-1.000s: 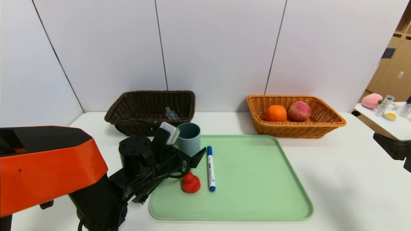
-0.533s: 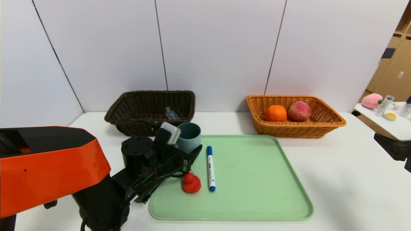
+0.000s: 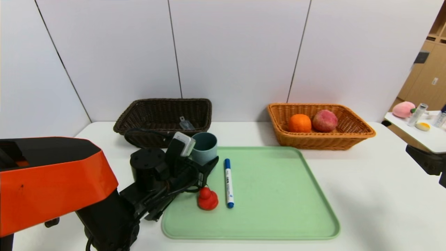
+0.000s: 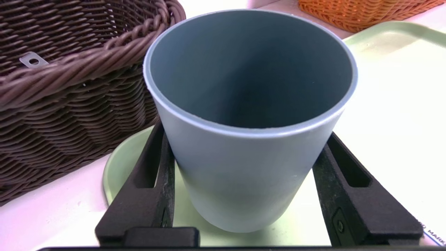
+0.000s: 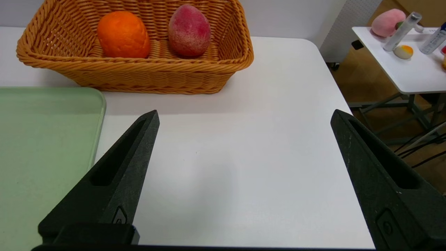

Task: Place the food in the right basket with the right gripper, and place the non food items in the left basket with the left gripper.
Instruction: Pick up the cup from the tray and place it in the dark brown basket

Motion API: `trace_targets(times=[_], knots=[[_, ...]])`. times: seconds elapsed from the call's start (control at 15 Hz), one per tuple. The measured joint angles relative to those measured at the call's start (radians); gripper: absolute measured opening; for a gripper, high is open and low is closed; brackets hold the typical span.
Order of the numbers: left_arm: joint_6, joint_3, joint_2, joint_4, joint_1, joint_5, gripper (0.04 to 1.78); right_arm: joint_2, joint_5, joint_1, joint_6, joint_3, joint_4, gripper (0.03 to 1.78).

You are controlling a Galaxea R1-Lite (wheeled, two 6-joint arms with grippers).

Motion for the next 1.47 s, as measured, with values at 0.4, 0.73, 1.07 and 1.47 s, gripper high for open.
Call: trace_targets(times=[0.4, 0.73, 1.07, 1.47], knots=[[-0.048, 0.068, -0.137, -0.001, -0.047, -0.006, 1.10, -0.001, 0.001, 0.001, -0.001, 0.000, -0.001, 1.69], [-0.042, -0.019, -0.280, 0.056, 0.040, -0.009, 1.10, 0.000, 0.016, 0.003, 0.002, -0.001, -0.005, 1.69], [-0.042, -0.181, -0.342, 0.243, 0.193, -0.027, 1.10, -0.008, 0.017, 0.003, 0.011, 0.007, -0.007, 1.69], [-0.007, -0.386, -0.280, 0.474, 0.367, -0.032, 1.10, -0.036, 0.017, 0.003, 0.013, 0.034, -0.006, 1.69]])
